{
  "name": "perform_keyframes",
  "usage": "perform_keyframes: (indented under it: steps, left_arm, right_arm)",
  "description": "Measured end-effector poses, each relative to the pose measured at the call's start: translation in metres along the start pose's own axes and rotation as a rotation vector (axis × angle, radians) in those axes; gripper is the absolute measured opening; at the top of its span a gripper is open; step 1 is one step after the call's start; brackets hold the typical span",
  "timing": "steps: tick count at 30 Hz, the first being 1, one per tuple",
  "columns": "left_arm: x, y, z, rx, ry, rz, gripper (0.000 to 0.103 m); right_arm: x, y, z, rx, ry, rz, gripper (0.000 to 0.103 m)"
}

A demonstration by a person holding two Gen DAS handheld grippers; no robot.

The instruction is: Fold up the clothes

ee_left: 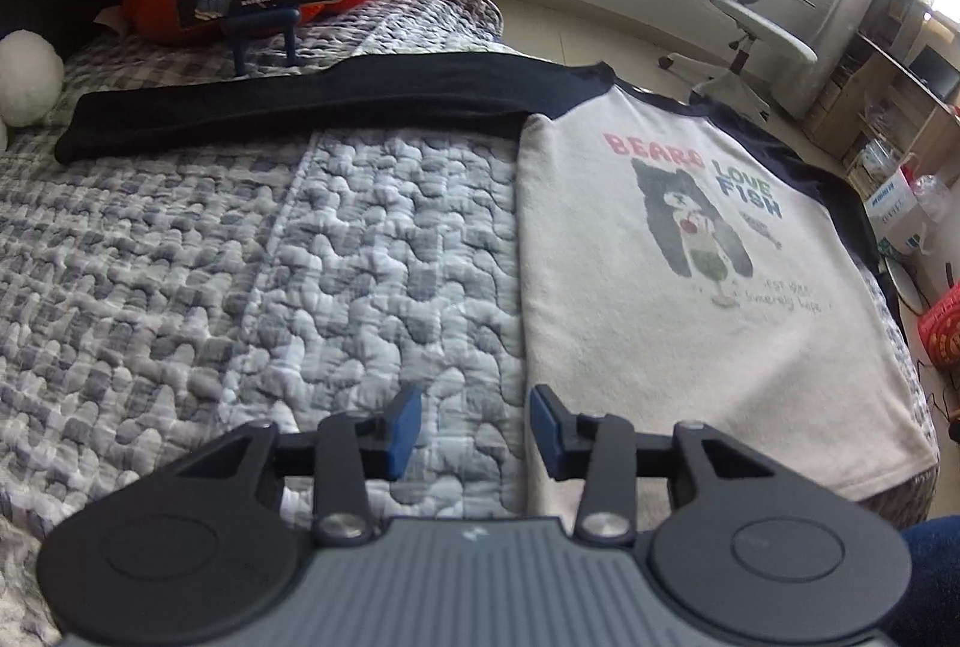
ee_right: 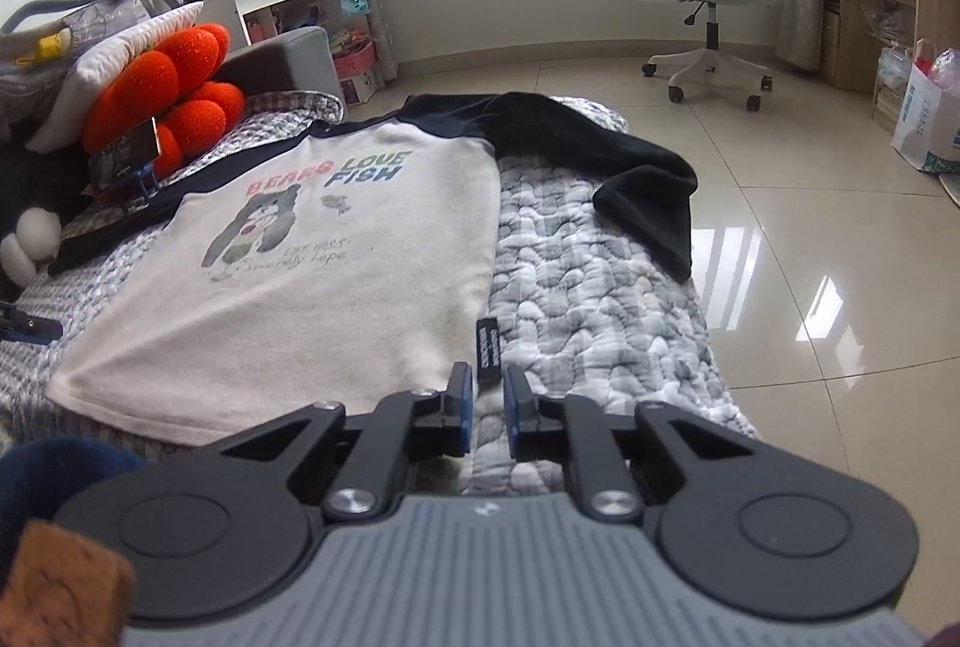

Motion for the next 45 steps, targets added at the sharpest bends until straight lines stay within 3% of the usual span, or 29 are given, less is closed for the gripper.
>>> perform_keyframes:
  steps: [4,8,17,18,20,25,29,32,37,39,42,45]
  left_arm:
    - [0.022,0.0,0.007,0.013,0.021,0.038,0.053]
    - [0.04,-0.005,0.011,0.034,0.036,0.05,0.055]
    - [0.086,-0.007,0.034,0.069,0.066,0.096,0.066]
    - [0.091,-0.007,0.041,0.069,0.061,0.103,0.067]
    - [0.101,-0.01,0.055,0.067,0.042,0.112,0.07]
    - [0.125,-0.024,0.078,0.117,0.023,0.144,0.073]
    - [0.145,-0.039,0.093,0.143,0.052,0.141,0.073]
    - [0.161,-0.038,0.108,0.172,0.037,0.203,0.075]
    - [0.16,-0.053,0.13,0.202,-0.048,0.284,0.083]
    - [0.147,-0.069,0.132,0.198,-0.079,0.282,0.083]
    - [0.136,-0.095,0.126,0.18,-0.077,0.217,0.082]
    - [0.137,-0.098,0.12,0.143,-0.058,0.208,0.083]
  right_arm:
    - [0.036,0.015,0.004,0.0,0.007,0.085,0.016]
    - [0.08,0.034,-0.005,0.001,0.063,0.185,0.016]
    - [0.172,0.098,-0.024,0.018,0.129,0.519,0.017]
    - [0.179,0.103,-0.027,0.014,0.137,0.551,0.019]
    - [0.19,0.111,-0.031,0.011,0.134,0.594,0.047]
    - [0.204,0.111,-0.042,0.104,0.128,0.645,0.049]
    - [0.211,0.064,-0.041,0.153,0.092,0.559,0.049]
    - [0.215,0.02,-0.03,0.203,0.039,0.5,0.05]
    - [0.196,-0.047,-0.002,0.14,-0.038,0.337,0.05]
    - [0.188,-0.073,0.009,0.115,-0.069,0.272,0.05]
    - [0.176,-0.113,0.026,0.077,-0.114,0.174,0.05]
    - [0.169,-0.141,0.046,0.03,-0.177,0.102,0.05]
Point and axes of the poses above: each gripper's, at about its wrist camera, not at the fingertips, and y roughly against the way its jaws point, z to its right, x to its top, the point moved 2 cm from there along -y, roughly the way its jaws point, and after that the axes turned 9 degrees about x, right-handed, at the moved point
